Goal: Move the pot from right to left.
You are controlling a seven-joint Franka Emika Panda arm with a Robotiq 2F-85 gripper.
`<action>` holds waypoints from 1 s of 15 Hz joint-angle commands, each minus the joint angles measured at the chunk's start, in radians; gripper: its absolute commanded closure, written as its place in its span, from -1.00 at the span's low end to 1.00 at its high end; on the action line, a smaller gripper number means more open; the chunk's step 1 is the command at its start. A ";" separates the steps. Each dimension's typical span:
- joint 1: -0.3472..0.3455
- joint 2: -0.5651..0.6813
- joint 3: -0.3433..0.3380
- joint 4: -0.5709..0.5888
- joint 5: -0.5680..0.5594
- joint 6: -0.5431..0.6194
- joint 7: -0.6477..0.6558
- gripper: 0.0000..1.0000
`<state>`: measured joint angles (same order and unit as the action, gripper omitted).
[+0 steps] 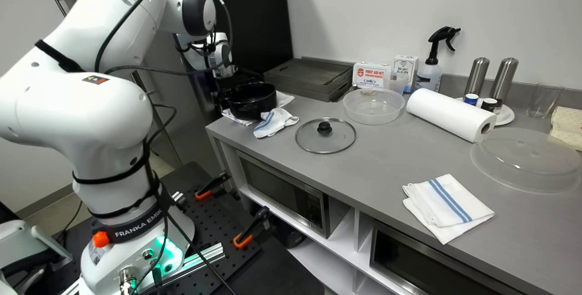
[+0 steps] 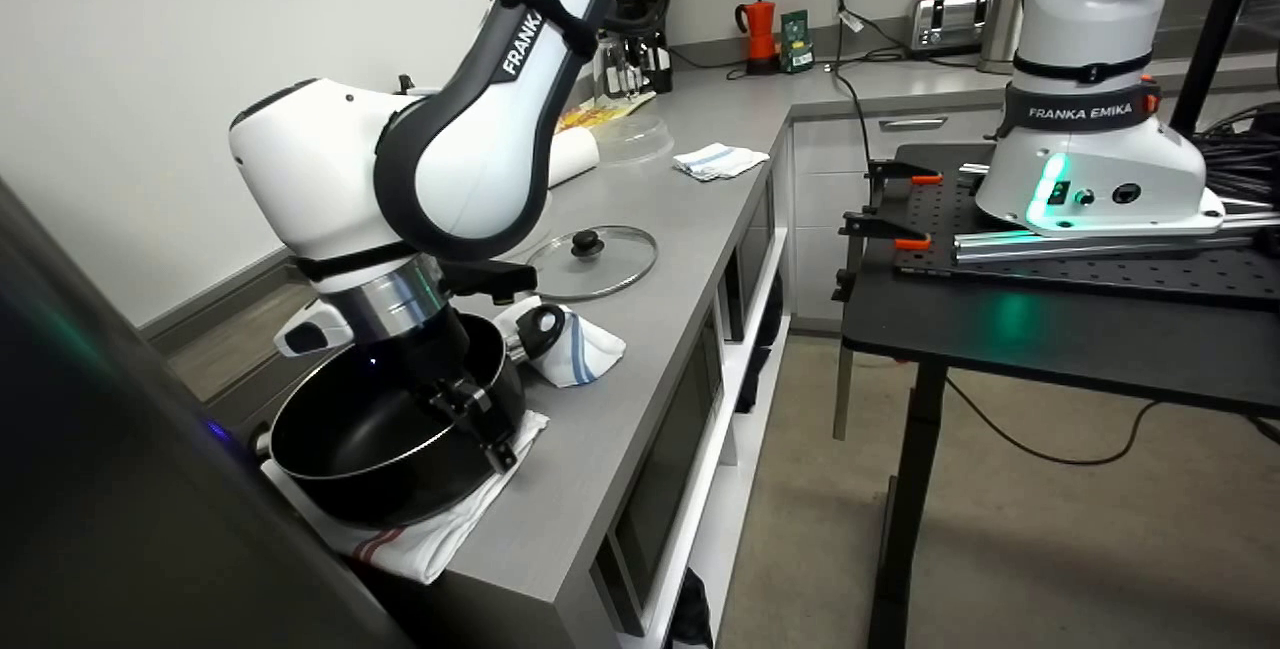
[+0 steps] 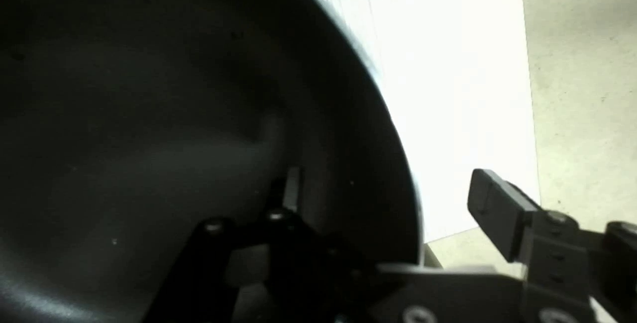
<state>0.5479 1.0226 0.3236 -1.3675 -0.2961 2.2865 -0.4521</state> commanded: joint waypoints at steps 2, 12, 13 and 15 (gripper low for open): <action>0.027 -0.023 -0.005 0.018 -0.014 -0.004 0.009 -1.00; 0.055 -0.158 -0.020 -0.046 -0.034 -0.006 0.031 -1.00; 0.051 -0.176 -0.022 -0.059 -0.034 -0.002 0.034 -1.00; 0.045 -0.210 -0.029 -0.086 -0.033 0.007 0.040 -1.00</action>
<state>0.5930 0.8859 0.3122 -1.3834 -0.3102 2.2853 -0.4480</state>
